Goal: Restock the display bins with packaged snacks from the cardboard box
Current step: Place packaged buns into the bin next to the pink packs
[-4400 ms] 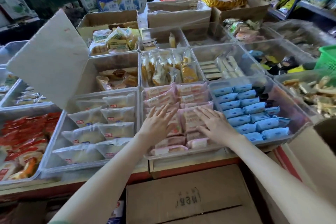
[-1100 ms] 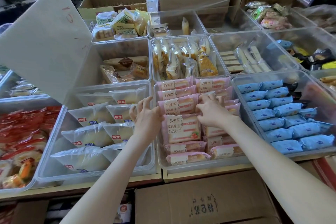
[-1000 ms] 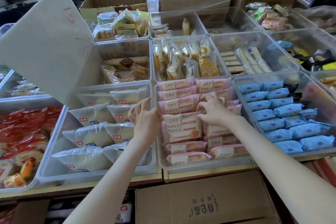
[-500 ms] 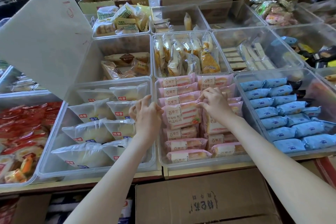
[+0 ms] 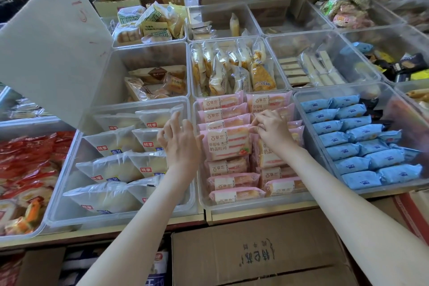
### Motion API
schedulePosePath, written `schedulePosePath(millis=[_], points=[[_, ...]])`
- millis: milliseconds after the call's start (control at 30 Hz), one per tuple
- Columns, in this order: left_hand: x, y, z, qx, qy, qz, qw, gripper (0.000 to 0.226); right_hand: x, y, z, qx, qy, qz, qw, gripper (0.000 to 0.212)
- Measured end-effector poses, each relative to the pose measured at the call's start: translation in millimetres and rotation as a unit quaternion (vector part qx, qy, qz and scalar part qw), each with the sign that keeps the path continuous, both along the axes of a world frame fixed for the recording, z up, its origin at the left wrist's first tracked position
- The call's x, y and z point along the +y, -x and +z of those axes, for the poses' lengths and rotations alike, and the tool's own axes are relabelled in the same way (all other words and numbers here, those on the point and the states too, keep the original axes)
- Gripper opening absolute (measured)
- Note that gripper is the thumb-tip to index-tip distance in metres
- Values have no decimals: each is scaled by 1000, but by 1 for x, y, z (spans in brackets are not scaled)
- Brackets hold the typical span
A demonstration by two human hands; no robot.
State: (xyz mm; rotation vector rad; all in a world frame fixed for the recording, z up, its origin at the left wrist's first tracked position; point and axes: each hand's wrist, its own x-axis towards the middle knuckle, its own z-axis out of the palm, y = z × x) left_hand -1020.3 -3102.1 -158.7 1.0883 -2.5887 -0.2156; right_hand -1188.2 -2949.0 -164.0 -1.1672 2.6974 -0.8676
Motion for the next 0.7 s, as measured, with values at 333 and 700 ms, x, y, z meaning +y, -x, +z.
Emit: schedulePosePath(millis=[333,700], points=[[31,-8,-3,-306,71,-271,910,29,4,-10,8,-61,9,-14,998,11],[38,0,7,-461,107,-291,831,33,4,-11,8,-109,10,-27,994,13]])
